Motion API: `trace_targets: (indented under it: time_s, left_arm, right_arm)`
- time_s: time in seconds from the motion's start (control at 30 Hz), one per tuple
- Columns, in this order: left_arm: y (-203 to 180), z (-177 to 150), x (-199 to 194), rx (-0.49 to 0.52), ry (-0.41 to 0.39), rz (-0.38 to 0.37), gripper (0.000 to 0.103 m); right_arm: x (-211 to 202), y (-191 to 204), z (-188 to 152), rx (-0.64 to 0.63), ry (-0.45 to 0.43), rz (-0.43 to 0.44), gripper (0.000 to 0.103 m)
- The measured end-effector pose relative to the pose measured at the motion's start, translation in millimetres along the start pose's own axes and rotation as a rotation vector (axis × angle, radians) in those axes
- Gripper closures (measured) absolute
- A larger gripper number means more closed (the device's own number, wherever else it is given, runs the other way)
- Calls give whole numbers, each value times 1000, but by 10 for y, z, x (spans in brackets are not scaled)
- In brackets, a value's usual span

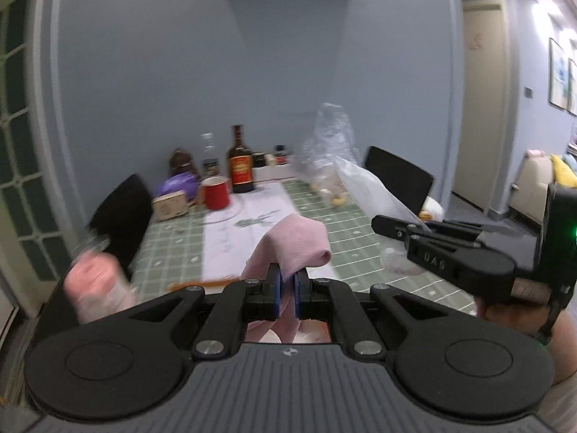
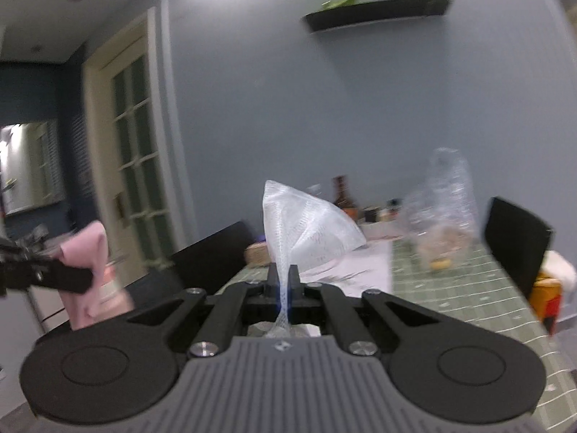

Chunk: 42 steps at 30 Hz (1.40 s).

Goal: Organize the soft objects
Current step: 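Carry the pink cloth and the mesh bag over the orange box with both grippers, then drop the pink cloth into the box with the left gripper while the right releases the mesh bag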

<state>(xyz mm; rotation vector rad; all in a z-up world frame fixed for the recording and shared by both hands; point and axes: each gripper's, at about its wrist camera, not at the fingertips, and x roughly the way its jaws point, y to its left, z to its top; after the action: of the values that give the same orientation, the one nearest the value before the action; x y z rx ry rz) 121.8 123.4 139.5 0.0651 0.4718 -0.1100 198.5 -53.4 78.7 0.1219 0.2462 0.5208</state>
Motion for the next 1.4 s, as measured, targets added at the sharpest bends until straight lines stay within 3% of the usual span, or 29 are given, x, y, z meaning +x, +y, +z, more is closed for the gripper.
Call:
trace_targets:
  time_s: [0.1, 0.2, 0.5, 0.57, 0.7, 0.8, 0.9, 0.97, 1.03, 1.07, 1.1, 1.13, 1.23, 1.3, 1.4]
  left_arm:
    - [223, -263, -93, -15, -49, 10, 96]
    - [492, -475, -49, -99, -31, -78, 96]
    - [850, -1033, 328, -245, 19, -120, 96]
    - [824, -1095, 376, -222, 30, -94, 96]
    - [691, -1151, 442, -113, 34, 36, 96]
    - [702, -1169, 514, -118, 72, 49, 96]
    - [698, -1241, 518, -107, 107, 53, 95]
    - [694, -1271, 581, -102, 112, 61, 93]
    - [699, -1297, 590, -105, 101, 87, 84]
    - [690, -1317, 583, -97, 91, 94, 60]
    - [681, -1321, 567, -86, 76, 92, 21]
    - [682, -1328, 522, -76, 37, 77, 10]
    - [700, -1353, 367, -93, -82, 75, 6]
    - [696, -1319, 296, -104, -87, 114, 5]
    - [656, -1265, 211, -82, -81, 154, 5]
  right_arm:
    - [156, 236, -80, -44, 104, 40, 103]
    - [314, 457, -168, -134, 200, 40, 103]
    - [847, 818, -549, -308, 417, 12, 103]
    - [968, 846, -615, -328, 450, -4, 103]
    - [1158, 843, -671, -347, 487, -37, 103]
    - [1258, 819, -663, -331, 511, -29, 103]
    - [1337, 729, -628, -216, 575, 44, 103]
    - [1331, 737, -640, -262, 557, 6, 103]
    - [1286, 758, -661, -335, 525, -32, 103]
    - [1268, 745, -663, -327, 531, -15, 103]
    - [1255, 719, -665, -307, 545, 9, 103]
    - [1247, 706, -667, -296, 552, 18, 103]
    - [1222, 701, -716, -341, 541, -19, 102]
    - [1228, 684, -743, -349, 534, -33, 100]
    - [1201, 630, -736, -286, 525, -9, 80]
